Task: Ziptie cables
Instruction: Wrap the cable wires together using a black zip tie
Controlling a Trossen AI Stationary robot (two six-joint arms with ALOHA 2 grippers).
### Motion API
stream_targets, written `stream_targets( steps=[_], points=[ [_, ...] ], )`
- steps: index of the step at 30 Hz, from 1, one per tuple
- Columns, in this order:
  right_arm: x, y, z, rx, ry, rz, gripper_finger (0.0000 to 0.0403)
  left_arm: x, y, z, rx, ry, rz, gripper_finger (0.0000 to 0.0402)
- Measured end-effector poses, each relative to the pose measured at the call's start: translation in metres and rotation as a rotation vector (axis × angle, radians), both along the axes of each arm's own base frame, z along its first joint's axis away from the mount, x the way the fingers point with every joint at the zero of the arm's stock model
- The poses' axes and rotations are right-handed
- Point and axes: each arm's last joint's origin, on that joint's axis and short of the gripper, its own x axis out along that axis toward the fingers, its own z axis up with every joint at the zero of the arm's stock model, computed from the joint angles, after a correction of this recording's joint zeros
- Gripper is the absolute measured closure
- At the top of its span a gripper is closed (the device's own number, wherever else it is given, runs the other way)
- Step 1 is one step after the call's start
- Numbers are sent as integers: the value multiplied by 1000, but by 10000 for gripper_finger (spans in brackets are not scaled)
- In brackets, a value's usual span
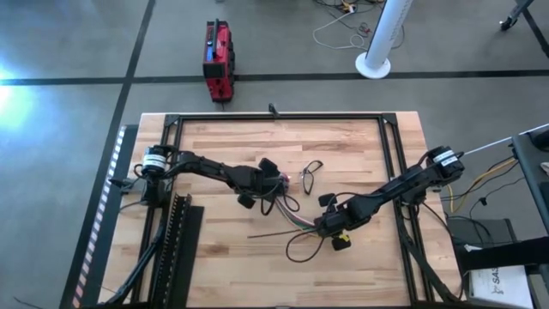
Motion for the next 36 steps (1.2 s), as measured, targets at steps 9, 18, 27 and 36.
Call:
stream_targets(
  steps=[9,18,27,36],
  points=[
    [23,28,0,85,-64,-5,402,0,2,1,46,-3,10,334],
    [72,60,1,104,-103,19,401,0,2,1,37,-45,101,273],
    [85,67,16,126,-97,103,401,-12,-8,18,-13,-123,276,221],
    [66,55,21,-4,53,48,401,-28,-44,50,-229,-288,476,203]
  ],
)
